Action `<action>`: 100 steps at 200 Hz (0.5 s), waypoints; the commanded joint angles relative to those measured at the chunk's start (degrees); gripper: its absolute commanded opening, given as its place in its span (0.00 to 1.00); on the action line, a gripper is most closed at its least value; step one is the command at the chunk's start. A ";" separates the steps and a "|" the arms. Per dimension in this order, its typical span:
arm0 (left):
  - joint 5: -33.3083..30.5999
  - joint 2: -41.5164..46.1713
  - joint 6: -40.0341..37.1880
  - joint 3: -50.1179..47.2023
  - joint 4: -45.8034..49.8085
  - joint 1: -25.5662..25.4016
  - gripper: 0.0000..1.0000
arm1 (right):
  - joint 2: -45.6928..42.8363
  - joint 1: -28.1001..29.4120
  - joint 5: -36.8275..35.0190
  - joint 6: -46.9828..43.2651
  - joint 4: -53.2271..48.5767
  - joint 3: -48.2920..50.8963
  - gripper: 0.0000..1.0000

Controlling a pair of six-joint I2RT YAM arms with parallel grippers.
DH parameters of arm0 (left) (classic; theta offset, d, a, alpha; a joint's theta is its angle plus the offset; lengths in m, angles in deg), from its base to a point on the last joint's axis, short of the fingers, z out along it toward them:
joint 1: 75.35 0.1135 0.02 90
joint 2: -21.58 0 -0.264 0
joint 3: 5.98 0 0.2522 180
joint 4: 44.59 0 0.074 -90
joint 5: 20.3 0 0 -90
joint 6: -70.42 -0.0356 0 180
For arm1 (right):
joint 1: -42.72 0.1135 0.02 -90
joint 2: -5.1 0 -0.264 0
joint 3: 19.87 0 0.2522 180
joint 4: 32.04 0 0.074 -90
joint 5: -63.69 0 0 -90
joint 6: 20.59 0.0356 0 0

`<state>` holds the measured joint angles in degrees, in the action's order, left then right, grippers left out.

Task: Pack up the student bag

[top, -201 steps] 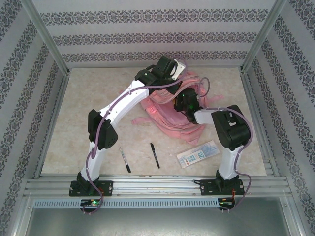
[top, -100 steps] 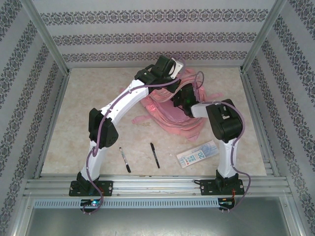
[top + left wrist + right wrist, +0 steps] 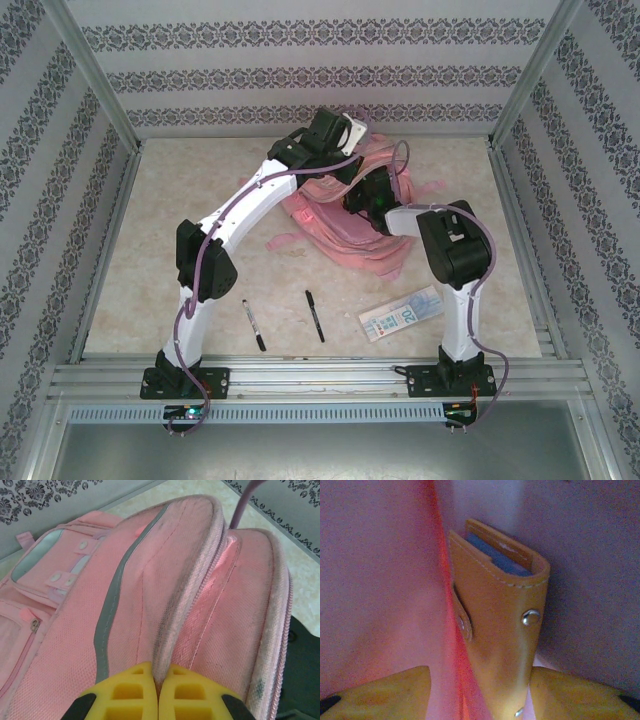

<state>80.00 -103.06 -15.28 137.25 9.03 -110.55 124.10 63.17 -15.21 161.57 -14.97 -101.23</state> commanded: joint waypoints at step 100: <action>2.73 4.40 -2.76 -3.78 -4.88 1.98 0.00 | -19.35 2.09 3.22 -4.45 -14.25 12.63 0.56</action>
<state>81.73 -102.69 -15.91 135.33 8.63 -109.35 114.20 64.37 -12.26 160.88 -22.60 -93.29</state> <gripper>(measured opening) 0.055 0.563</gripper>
